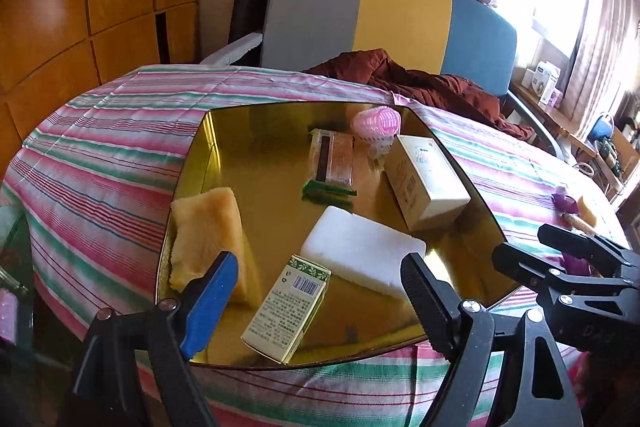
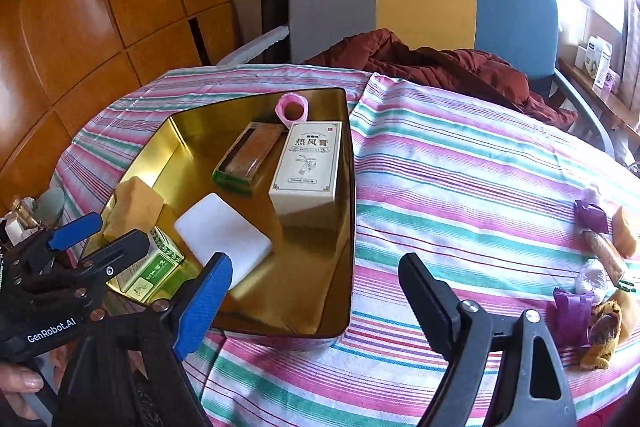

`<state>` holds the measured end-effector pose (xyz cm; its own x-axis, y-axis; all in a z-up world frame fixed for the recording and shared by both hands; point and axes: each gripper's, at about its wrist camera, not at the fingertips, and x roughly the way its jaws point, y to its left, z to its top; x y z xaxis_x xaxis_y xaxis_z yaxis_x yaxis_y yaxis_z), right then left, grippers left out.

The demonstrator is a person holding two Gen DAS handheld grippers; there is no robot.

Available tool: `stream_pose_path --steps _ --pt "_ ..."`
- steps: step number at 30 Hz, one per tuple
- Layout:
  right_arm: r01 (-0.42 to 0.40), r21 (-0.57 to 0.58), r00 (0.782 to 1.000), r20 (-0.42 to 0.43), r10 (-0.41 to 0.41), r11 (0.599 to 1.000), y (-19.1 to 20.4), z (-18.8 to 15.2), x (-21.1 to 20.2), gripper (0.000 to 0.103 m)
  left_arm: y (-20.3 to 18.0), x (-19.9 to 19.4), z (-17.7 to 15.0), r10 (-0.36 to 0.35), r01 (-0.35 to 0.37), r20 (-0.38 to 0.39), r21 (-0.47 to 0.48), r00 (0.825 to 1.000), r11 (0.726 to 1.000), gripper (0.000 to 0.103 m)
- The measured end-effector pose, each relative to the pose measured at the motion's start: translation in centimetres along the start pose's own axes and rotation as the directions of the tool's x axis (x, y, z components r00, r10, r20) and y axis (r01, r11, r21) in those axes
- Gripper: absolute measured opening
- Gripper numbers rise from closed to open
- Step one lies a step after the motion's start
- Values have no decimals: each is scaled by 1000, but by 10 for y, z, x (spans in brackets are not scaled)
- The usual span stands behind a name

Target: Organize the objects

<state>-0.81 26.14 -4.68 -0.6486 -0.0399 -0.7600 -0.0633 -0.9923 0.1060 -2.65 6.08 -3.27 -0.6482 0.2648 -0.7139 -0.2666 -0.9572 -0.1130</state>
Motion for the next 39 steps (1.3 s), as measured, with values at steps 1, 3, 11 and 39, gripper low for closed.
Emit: stream_pose_path --steps 1,3,11,39 --pt "1 3 1000 -1 -1 1000 0 -1 1 87 0 1 -1 0 0 -3 0 1000 1000 84" --pt "1 6 1000 -1 -1 1000 -1 -2 1 87 -1 2 -1 -2 2 -8 2 1000 1000 84" --pt "15 18 1000 2 -15 1000 -8 -2 -2 87 -6 4 -3 -9 10 -11 21 1000 1000 84" --pt "346 550 922 -50 -384 760 -263 -42 -117 87 -80 -4 29 -209 201 14 227 978 953 84"
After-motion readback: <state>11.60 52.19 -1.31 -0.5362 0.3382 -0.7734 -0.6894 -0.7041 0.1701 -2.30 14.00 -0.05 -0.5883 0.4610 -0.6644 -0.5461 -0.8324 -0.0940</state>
